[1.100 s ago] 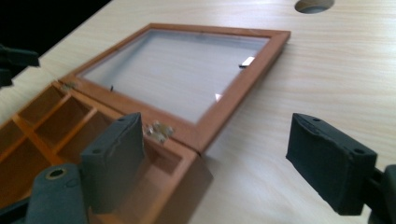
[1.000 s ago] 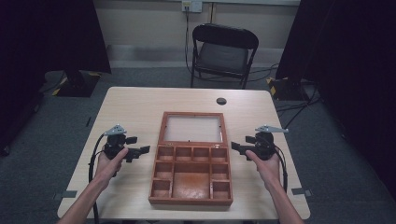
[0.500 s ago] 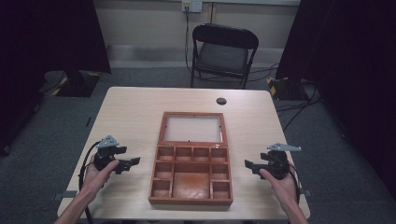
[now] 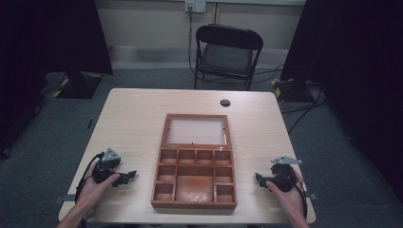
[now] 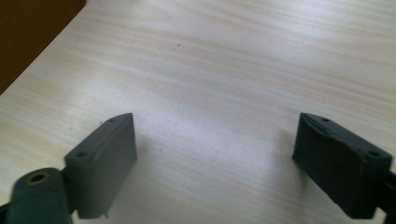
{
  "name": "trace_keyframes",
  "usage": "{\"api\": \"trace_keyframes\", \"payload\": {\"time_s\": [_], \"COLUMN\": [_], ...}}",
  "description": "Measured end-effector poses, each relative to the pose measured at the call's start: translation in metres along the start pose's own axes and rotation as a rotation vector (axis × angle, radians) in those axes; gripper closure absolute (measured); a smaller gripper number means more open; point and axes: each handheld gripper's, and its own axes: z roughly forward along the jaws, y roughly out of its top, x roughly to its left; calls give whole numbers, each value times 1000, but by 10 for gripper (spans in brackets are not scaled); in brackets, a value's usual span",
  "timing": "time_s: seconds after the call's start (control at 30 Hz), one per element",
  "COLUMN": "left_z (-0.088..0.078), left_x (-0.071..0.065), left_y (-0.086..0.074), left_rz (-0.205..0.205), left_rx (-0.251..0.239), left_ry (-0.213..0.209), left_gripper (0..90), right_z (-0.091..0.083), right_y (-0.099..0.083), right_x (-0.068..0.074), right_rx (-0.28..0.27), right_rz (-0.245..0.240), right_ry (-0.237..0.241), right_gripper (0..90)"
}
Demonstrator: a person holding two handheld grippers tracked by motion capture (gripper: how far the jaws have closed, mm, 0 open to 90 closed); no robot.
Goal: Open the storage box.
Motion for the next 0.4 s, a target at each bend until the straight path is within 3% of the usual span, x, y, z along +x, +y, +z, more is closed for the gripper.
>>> {"api": "trace_keyframes", "payload": {"time_s": [0.13,0.4], "left_z": [4,4], "left_x": [0,0], "left_y": [-5,-5], "left_rz": [-14,-14], "left_rx": [-56,-54], "left_ry": [20,24], "left_gripper": [81,77], "right_z": [3,3], "right_y": [-6,-6], "right_x": [-1,-1], "right_rx": [-57,-56], "right_rz": [10,12], "right_ry": [-7,-10], "right_gripper": [58,56]}}
